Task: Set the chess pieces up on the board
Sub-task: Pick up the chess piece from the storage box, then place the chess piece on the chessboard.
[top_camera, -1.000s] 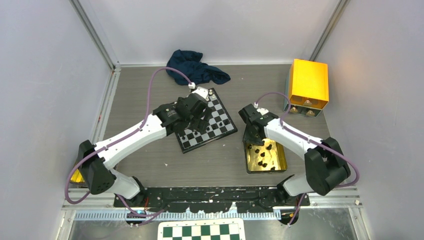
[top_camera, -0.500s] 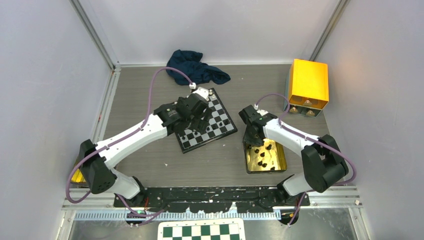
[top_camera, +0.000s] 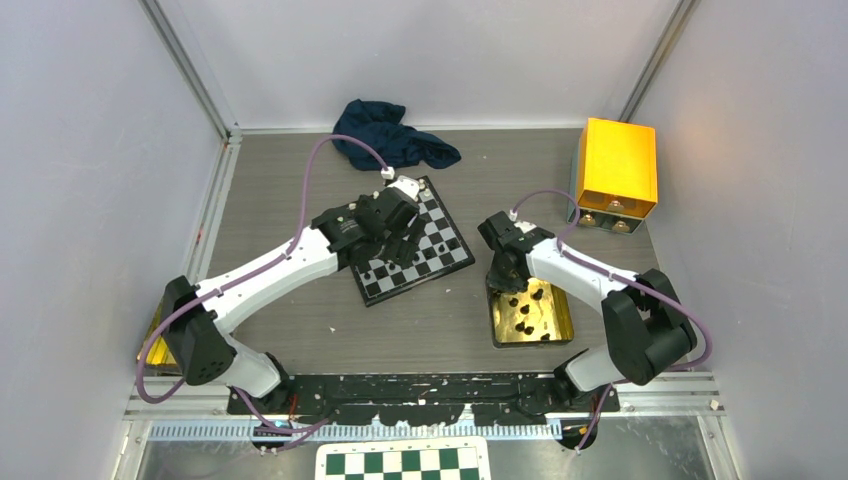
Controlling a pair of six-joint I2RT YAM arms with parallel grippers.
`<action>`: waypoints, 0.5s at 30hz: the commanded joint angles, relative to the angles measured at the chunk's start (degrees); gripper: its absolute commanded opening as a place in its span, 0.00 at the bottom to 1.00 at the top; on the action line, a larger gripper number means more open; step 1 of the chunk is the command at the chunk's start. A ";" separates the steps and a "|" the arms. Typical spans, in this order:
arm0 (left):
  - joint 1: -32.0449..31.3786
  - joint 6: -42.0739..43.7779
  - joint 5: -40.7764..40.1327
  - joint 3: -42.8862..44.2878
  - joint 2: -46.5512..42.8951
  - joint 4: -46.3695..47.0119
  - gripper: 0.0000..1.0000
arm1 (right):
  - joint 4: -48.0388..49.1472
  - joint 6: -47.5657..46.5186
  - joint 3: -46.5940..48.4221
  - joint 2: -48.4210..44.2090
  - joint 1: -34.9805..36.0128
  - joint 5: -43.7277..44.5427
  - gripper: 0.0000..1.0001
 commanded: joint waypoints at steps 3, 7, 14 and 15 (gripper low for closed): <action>-0.28 0.92 -1.10 1.29 0.12 1.20 0.88 | -0.72 0.46 0.78 -1.75 -0.25 1.48 0.04; -0.28 0.91 -0.98 1.67 0.22 1.29 0.88 | -3.14 0.10 1.95 -3.98 -0.20 3.16 0.01; -0.28 1.04 -1.68 2.78 0.26 1.27 0.88 | -8.19 -1.07 4.92 -8.56 -0.20 5.38 0.01; -0.28 1.07 -2.14 3.13 0.18 0.98 0.88 | -8.82 -1.38 5.76 -9.10 -0.18 5.25 0.00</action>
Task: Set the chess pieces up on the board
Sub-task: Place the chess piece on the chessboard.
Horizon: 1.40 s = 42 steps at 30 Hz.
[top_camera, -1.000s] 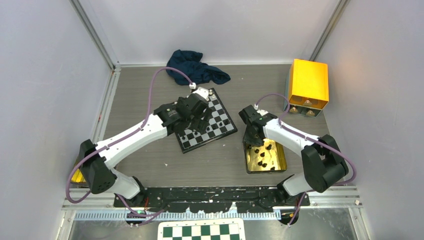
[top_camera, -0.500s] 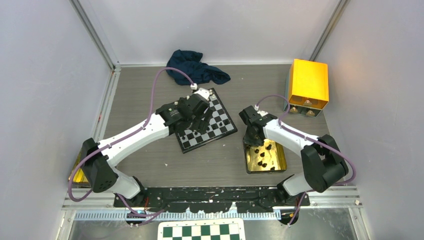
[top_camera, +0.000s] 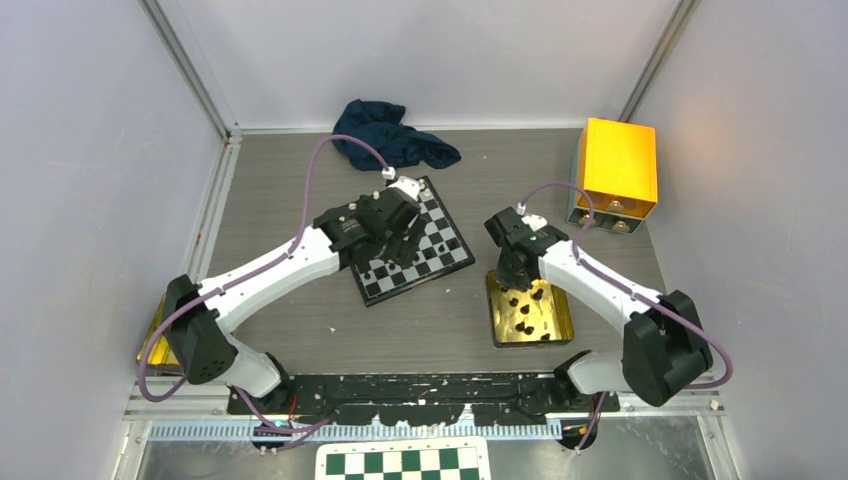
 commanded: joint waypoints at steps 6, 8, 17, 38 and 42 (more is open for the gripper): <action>0.29 -0.29 -10.20 5.82 -2.43 -2.55 0.88 | -7.05 -4.98 10.35 -4.23 0.20 0.97 0.00; 1.15 -1.84 -12.33 5.99 -4.11 -3.76 0.88 | -7.89 -6.12 12.94 -3.22 0.97 0.23 0.01; 5.78 -9.86 -17.75 3.20 -17.24 -10.54 0.88 | -8.02 -9.45 25.64 8.24 9.67 -1.89 0.00; 6.28 -19.09 -24.20 1.70 -32.83 -24.53 0.87 | -11.55 -12.12 55.71 39.81 26.26 -5.57 0.00; 6.27 -18.77 -23.94 1.27 -33.01 -24.02 0.87 | -12.44 -12.43 59.03 42.92 27.24 -5.53 0.01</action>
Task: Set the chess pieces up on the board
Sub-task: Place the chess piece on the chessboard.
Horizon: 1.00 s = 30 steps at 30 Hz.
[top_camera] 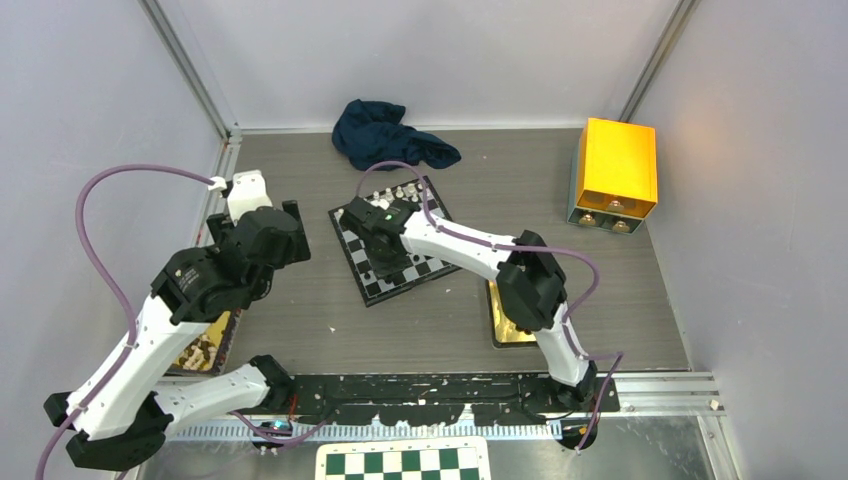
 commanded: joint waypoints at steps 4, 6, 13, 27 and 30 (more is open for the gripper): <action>0.13 -0.86 -1.28 -0.86 -1.04 1.07 0.87 | -2.92 -1.65 7.86 3.93 1.55 0.04 0.00; 0.14 -0.86 -1.23 -1.06 -1.11 1.28 0.87 | -3.14 -1.87 9.08 4.89 1.81 0.30 0.00; 0.14 -0.86 -1.48 -1.44 -1.49 1.59 0.86 | -2.60 -2.66 10.88 7.50 2.41 0.29 0.00; 0.13 -0.53 -1.26 -1.82 -0.90 1.94 0.86 | -0.89 -3.33 11.92 9.82 2.85 -0.68 0.01; 0.13 -0.42 -1.10 -1.77 -0.64 2.03 0.87 | -0.81 -3.39 12.05 10.16 2.84 -1.06 0.00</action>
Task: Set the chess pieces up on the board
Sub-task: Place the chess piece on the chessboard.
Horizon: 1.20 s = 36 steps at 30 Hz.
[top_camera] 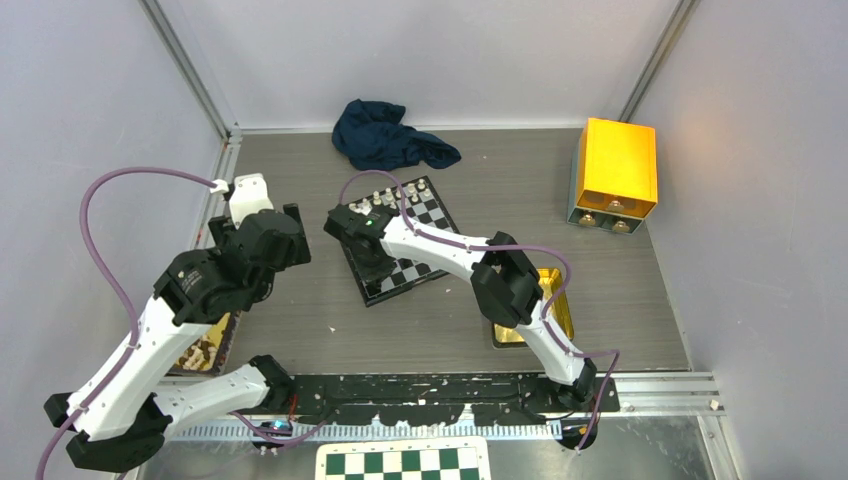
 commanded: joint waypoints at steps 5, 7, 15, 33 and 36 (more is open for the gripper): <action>0.19 0.30 -1.07 0.14 0.44 2.14 0.87 | 1.29 -1.19 3.14 0.99 0.37 -1.46 0.00; 0.16 0.43 -1.09 0.16 0.50 2.17 0.87 | 1.25 -1.31 3.60 1.30 0.41 -1.77 0.00; 0.19 0.61 -1.03 0.22 0.85 2.25 0.86 | 0.88 -1.67 4.94 2.27 0.48 -2.39 0.01; 0.20 0.83 -0.94 -0.51 1.34 2.86 0.87 | 0.76 -1.65 3.16 1.76 1.09 -2.71 0.00; 0.19 0.83 -0.92 -0.55 1.47 2.96 0.87 | 0.87 -1.67 2.46 1.39 1.08 -2.58 0.01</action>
